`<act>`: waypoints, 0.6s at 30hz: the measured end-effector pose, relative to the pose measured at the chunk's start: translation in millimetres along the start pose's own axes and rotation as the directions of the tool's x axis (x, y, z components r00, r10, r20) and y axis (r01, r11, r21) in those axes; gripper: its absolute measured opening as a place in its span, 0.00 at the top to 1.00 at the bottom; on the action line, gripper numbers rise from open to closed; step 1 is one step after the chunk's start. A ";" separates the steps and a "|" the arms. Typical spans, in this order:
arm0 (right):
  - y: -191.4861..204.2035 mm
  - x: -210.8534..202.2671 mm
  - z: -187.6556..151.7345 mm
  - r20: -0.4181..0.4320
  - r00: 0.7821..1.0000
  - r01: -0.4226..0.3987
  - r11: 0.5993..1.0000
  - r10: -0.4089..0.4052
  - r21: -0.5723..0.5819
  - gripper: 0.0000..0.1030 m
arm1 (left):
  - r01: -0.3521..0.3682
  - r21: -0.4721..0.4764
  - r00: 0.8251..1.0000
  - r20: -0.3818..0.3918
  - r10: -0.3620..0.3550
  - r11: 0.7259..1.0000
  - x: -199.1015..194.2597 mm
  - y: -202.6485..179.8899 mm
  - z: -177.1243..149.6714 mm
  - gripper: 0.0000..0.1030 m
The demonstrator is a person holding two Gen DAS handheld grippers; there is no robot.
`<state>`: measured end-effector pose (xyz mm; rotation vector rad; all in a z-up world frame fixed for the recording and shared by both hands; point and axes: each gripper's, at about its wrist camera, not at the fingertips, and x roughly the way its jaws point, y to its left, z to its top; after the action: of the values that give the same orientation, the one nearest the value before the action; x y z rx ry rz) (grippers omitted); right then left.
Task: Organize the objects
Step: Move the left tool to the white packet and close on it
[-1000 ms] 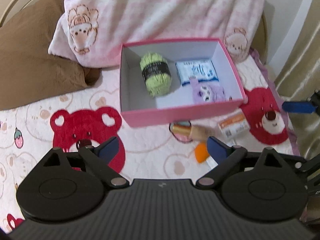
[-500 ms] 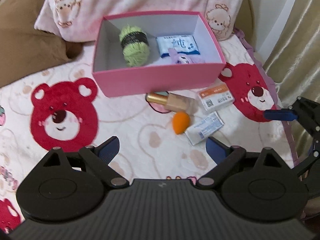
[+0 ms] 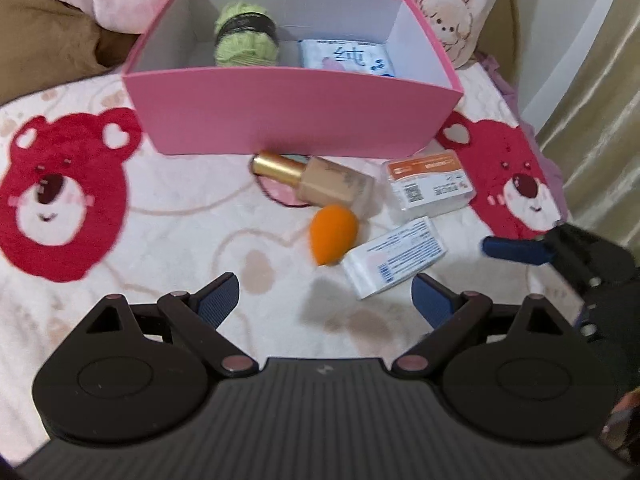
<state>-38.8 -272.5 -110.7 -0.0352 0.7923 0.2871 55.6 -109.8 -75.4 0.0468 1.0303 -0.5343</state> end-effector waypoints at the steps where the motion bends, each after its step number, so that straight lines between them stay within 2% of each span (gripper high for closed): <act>1: -0.5 4.7 -2.1 -0.003 1.000 0.012 1.000 -0.012 -0.006 0.09 | 0.015 -0.007 1.000 0.011 -0.015 1.000 4.0 -1.3 -2.1 0.10; 7: -4.4 27.6 -14.4 0.007 0.998 0.066 0.997 -0.066 -0.036 0.09 | 0.052 -0.061 0.998 -0.014 -0.053 0.997 37.1 -4.5 -12.9 0.11; 12: -15.4 42.8 -19.3 0.008 0.998 0.058 0.997 -0.058 0.043 0.09 | 0.093 -0.114 0.996 0.008 -0.093 0.989 50.1 3.0 -19.8 0.18; 14: -16.3 47.7 -20.2 0.000 0.998 0.062 0.997 -0.063 0.053 0.09 | 0.099 -0.108 0.995 0.013 -0.099 0.989 55.1 3.1 -19.1 0.24; 16: -15.3 50.9 -21.0 0.004 0.998 0.064 0.996 -0.064 0.054 0.09 | 0.103 -0.095 0.995 0.010 -0.103 0.990 61.2 2.3 -17.8 0.35; 18: -13.2 53.4 -22.0 0.010 0.998 0.069 0.997 -0.070 0.044 0.09 | 0.108 -0.107 0.994 0.018 -0.107 0.988 67.0 2.9 -18.3 0.38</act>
<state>-15.0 -275.4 -164.9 -0.0203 0.7840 0.2039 69.0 -129.0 -140.9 -0.1085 1.0524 -0.5754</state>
